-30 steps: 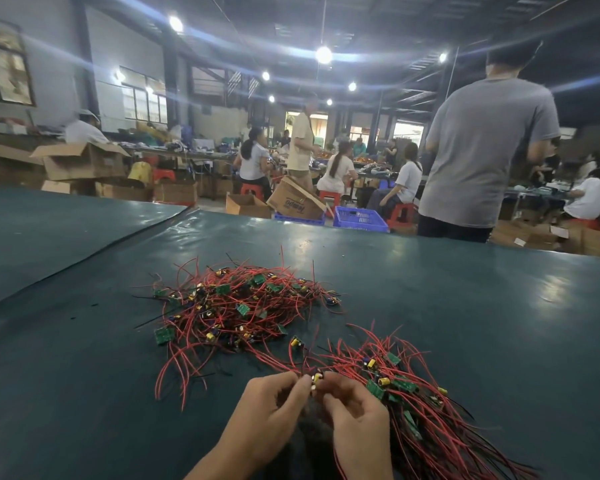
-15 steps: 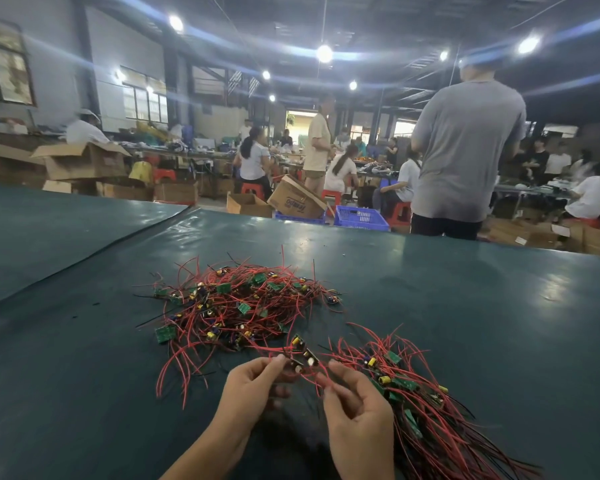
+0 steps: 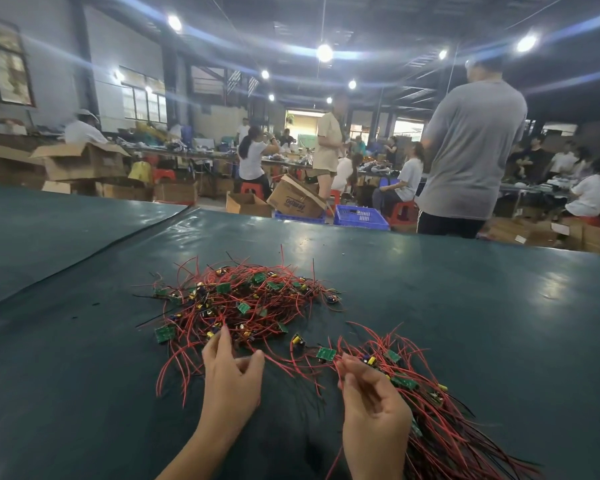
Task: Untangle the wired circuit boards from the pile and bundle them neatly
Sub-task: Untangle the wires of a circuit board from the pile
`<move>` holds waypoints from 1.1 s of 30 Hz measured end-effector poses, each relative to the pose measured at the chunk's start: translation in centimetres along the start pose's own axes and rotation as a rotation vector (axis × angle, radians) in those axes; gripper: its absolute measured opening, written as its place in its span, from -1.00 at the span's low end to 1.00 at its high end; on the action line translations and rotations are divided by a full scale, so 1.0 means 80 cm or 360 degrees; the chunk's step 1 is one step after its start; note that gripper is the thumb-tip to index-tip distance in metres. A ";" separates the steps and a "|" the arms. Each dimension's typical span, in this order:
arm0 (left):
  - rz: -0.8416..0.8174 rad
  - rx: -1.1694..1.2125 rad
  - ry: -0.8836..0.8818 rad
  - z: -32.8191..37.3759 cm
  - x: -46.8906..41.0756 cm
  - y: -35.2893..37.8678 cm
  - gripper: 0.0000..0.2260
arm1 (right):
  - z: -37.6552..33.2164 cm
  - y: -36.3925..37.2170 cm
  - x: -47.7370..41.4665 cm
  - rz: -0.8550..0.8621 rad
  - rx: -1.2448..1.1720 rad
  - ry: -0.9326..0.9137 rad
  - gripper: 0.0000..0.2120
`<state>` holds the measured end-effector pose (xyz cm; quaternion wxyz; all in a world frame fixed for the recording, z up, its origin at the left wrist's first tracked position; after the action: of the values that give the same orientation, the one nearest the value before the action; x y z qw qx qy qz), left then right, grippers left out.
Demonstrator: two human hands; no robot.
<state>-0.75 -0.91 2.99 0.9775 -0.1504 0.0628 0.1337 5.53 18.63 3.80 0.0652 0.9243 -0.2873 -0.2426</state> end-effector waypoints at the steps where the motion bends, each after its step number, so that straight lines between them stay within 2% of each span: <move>1: 0.0083 -0.0152 0.0196 0.011 0.006 -0.004 -0.44 | -0.002 -0.001 0.001 0.0002 0.0023 -0.0069 -0.57; 3: 0.0281 -0.0340 0.0741 0.036 0.020 -0.008 -0.68 | -0.008 -0.001 0.003 -0.0014 0.0070 -0.0233 -0.53; 4: 0.0247 -0.0394 0.0878 0.042 0.026 -0.007 -0.85 | -0.013 0.000 0.004 -0.0033 0.0101 -0.0345 -0.54; 5: 0.0142 -0.0384 0.0921 0.048 0.029 -0.003 -0.75 | -0.019 0.002 0.006 -0.0060 0.0139 -0.0473 -0.56; 6: -0.0051 -0.0238 0.0775 0.047 0.031 0.002 -0.55 | -0.025 0.005 0.008 -0.0097 0.0175 -0.0603 -0.57; 7: -0.0320 0.0020 0.0517 0.046 0.034 0.012 -0.45 | -0.031 0.008 0.012 -0.0152 0.0206 -0.0719 -0.58; 9: -0.0704 0.0409 0.0032 0.039 0.038 0.031 -0.44 | -0.040 0.014 0.018 -0.0300 0.0242 -0.0869 -0.63; 10: -0.0784 0.0482 -0.0091 0.036 0.040 0.037 -0.46 | -0.043 0.017 0.020 -0.0372 0.0261 -0.0911 -0.66; 14: -0.0696 0.0744 -0.0283 0.030 0.033 0.034 -0.70 | -0.040 0.023 0.023 -0.0480 0.0402 -0.0946 -0.71; 18: -0.0525 0.1144 -0.0318 0.031 0.029 0.027 -0.88 | -0.042 0.017 0.021 -0.0286 0.0682 -0.0973 -0.83; 20: -0.0427 0.1253 -0.0281 0.033 0.030 0.025 -0.87 | -0.048 0.014 0.022 -0.0200 0.0782 -0.1006 -0.89; 22: -0.0346 0.1365 -0.0271 0.036 0.030 0.023 -0.85 | -0.046 0.014 0.022 -0.0272 0.0731 -0.0880 -0.92; 24: -0.0315 0.1426 -0.0263 0.039 0.031 0.022 -0.84 | -0.038 0.021 0.027 -0.0486 0.0673 -0.0602 -0.91; 27: -0.0333 0.1440 -0.0229 0.042 0.032 0.023 -0.85 | -0.028 0.030 0.039 -0.0670 0.0845 -0.0404 -0.79; 30: -0.0464 0.1448 -0.0202 0.043 0.036 0.028 -0.83 | -0.024 0.033 0.035 -0.0660 0.0609 -0.0120 -0.73; 33: -0.0647 0.1362 -0.0164 0.044 0.043 0.033 -0.79 | -0.021 0.029 0.028 -0.0491 0.0326 0.0197 -0.66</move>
<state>2.09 3.45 5.06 0.9599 0.2633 0.0330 -0.0908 6.76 15.40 4.95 -0.0495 0.9723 -0.1609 -0.1620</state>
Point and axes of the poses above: each hand's wrist, its own x-axis away from the middle knuckle, its own y-axis out of the palm, z = x × y, the point moved 5 cm from there along -x, towards the middle knuckle, and after that the axes turned 1 degree about -x, right-handed, at the moved point
